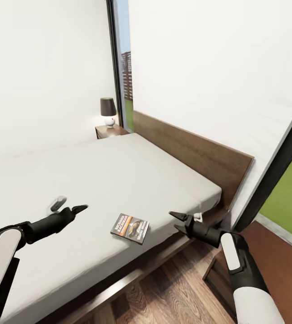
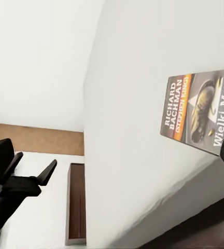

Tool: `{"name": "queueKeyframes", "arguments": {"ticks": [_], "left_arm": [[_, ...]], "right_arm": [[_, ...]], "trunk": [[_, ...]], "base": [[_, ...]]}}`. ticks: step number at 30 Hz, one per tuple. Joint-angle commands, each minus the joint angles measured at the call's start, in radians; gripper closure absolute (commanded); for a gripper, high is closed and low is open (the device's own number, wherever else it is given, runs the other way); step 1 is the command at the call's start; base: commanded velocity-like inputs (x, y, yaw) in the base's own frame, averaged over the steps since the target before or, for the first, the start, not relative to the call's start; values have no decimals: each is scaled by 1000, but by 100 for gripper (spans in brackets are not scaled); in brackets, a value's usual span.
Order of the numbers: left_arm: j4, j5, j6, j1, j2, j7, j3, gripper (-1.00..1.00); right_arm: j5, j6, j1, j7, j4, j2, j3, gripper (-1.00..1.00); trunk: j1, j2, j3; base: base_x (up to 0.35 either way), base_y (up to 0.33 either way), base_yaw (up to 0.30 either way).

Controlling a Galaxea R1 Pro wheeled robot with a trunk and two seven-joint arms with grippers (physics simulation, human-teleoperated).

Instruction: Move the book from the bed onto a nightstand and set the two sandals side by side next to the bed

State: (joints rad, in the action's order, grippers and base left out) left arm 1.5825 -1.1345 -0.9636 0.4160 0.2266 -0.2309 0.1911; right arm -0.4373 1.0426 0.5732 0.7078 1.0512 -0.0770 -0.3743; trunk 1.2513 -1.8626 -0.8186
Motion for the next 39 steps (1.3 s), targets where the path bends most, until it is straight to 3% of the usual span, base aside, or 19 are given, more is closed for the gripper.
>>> {"name": "queueKeyframes", "arguments": {"ticks": [1,5,11,17,22,25,26,29,39], "left_arm": [[1,-13,-12,7,-7,-28,-6,-100],[4,-21,-31,20,-23,-75,-19,-100],[10,-25,-40,26,-31,-98,-21,-100],[16,-27,-42,29,-34,-105,-15,-100],[21,-34,-42,31,-37,-108,0,-100],[23,-38,-42,30,-40,-109,15,-100],[23,-38,-42,30,-40,-109,15,-100],[24,-40,-42,27,-41,-109,39,-100],[25,-42,-43,25,-42,-110,56,-100]], "right_arm": [[7,5,6,7,-13,-3,-4,-100],[6,5,17,5,-51,-8,-5,-100],[6,5,24,-1,-95,-11,-6,-100],[2,-26,24,-5,-111,-14,-8,-100],[-1,-154,20,-7,-145,-23,-9,-100],[-2,-275,19,-3,-216,-36,-6,-100],[-2,-275,19,-3,-216,-36,-6,-100],[-3,-377,19,2,-313,-47,-4,-100],[-5,-446,19,8,-390,-67,-5,-100]], "trunk": [[0,0,1],[0,0,7],[0,0,17],[23,-42,3],[42,-77,-11],[54,-98,-20],[57,-105,-23],[69,-126,-32],[107,-196,-63]], "base": [[0,0,0],[0,0,0],[0,0,12],[0,0,55],[0,0,24],[0,0,11],[0,0,9],[0,0,5],[0,0,1]]}}
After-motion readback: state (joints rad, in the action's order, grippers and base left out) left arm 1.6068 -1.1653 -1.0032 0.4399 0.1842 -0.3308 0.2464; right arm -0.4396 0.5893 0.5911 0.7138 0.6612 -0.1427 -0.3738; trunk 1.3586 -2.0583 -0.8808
